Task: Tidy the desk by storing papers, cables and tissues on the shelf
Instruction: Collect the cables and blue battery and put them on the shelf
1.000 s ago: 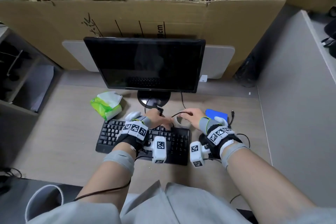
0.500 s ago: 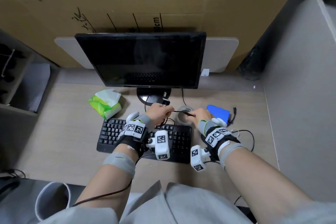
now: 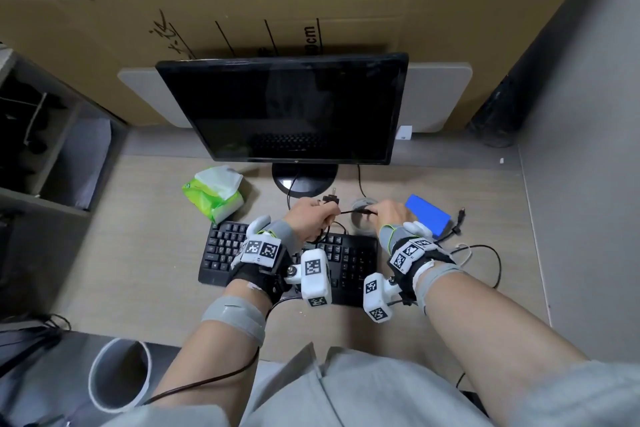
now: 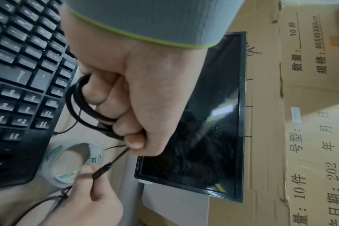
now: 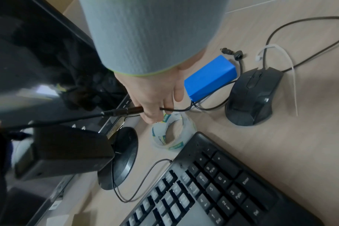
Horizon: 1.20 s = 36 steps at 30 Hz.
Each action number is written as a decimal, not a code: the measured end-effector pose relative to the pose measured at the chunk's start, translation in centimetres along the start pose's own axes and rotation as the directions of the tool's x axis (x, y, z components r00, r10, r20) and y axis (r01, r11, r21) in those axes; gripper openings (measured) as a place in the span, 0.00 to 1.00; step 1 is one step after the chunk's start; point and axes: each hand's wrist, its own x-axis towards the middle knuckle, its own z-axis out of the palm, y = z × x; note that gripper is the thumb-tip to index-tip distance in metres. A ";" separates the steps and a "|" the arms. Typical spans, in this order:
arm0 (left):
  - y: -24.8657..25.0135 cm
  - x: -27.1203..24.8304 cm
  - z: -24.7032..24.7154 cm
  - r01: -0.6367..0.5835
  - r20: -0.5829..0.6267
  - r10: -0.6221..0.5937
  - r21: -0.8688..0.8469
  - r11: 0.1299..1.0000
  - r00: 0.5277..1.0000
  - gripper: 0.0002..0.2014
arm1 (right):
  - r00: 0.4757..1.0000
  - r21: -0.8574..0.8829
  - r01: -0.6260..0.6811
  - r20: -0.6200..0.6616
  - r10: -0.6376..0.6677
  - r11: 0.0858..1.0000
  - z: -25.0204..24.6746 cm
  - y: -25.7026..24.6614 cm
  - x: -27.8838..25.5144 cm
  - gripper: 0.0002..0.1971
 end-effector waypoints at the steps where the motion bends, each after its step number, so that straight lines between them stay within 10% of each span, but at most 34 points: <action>1: -0.1 -0.1 0.2 -0.006 0.006 0.006 -0.002 1.000 1.000 0.17 | 1.000 -0.007 -0.005 0.001 0.005 1.000 -0.2 -0.1 0.1 0.10; 10: 2.6 -1.0 -3.5 -0.070 -0.104 0.065 -0.046 0.996 0.992 0.18 | 0.983 0.033 -0.182 0.026 0.182 0.983 0.2 3.5 -0.1 0.06; 15: 1.2 -0.9 -2.0 -0.018 -0.044 0.014 -0.077 0.997 0.999 0.16 | 0.999 0.237 0.044 -0.032 -0.037 0.971 -0.4 0.1 -0.4 0.39; 24: -0.9 -1.2 -1.6 0.055 0.048 -0.047 -0.163 0.985 0.998 0.23 | 0.968 0.512 0.189 0.046 -0.246 0.838 -0.8 -4.0 -2.3 0.14; 36: -1.2 -2.7 -2.8 -0.042 -0.289 -0.026 -0.228 0.973 0.957 0.22 | 0.924 0.475 0.063 0.304 -0.231 0.878 -0.5 -4.2 -5.4 0.08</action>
